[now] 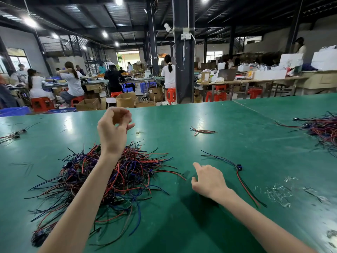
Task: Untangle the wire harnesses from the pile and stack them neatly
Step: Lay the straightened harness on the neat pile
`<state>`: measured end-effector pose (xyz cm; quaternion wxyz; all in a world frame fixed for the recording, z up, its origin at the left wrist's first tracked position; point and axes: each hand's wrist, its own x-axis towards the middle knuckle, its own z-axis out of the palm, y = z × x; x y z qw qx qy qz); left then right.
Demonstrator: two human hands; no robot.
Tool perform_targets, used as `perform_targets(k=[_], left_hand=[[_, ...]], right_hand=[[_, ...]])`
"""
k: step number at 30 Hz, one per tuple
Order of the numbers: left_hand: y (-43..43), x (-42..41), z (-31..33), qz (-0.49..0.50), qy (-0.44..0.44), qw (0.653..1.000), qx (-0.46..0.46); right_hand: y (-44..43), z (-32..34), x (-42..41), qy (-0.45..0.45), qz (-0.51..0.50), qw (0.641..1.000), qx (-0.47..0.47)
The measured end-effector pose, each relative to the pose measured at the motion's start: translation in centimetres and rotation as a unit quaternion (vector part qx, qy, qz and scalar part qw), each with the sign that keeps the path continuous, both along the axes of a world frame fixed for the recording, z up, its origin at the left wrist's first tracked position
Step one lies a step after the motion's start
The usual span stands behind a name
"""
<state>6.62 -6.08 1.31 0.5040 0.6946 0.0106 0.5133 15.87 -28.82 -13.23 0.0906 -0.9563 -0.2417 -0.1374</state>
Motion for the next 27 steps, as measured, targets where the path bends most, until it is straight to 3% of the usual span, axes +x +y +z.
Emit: perform_targets(k=[3, 6, 9, 13, 14, 17, 18, 20, 27], left_hand=[[-0.7, 0.4, 0.4, 0.005, 0.025, 0.997, 0.076], [-0.4, 1.3, 0.5, -0.015, 0.156, 0.980, 0.122], [0.1, 1.9, -0.8, -0.046, 0.302, 0.940, 0.152], [1.6, 1.4, -3.2, 0.016, 0.401, 0.891, 0.212], [2.1, 1.1, -3.6, 0.027, 0.447, 0.862, 0.237], [2.7, 0.4, -4.6, 0.014, 0.599, 0.731, 0.328], [2.6, 0.2, -4.9, 0.019, 0.620, 0.701, 0.352], [2.4, -0.1, -5.5, 0.042, 0.632, 0.674, 0.380], [0.8, -0.9, -6.9, 0.108, 0.615, 0.643, 0.444]], right_hand=[[0.1, -0.6, -0.3, -0.015, 0.005, 1.000, 0.010], [-0.2, -0.8, -0.2, -0.029, -0.005, 0.999, 0.020], [-0.2, -1.0, -0.3, -0.028, 0.002, 0.999, 0.021], [-0.2, -1.0, -0.3, -0.029, 0.005, 0.999, 0.021], [-0.2, -1.0, -0.2, -0.032, 0.006, 0.999, 0.020], [-0.1, -1.0, -0.2, -0.034, 0.005, 0.999, 0.020], [-0.2, -1.0, -0.2, -0.033, 0.004, 0.999, 0.021], [-0.3, -1.2, -0.3, -0.032, 0.003, 0.999, 0.020], [-0.2, -1.3, -0.7, -0.026, 0.004, 0.999, 0.026]])
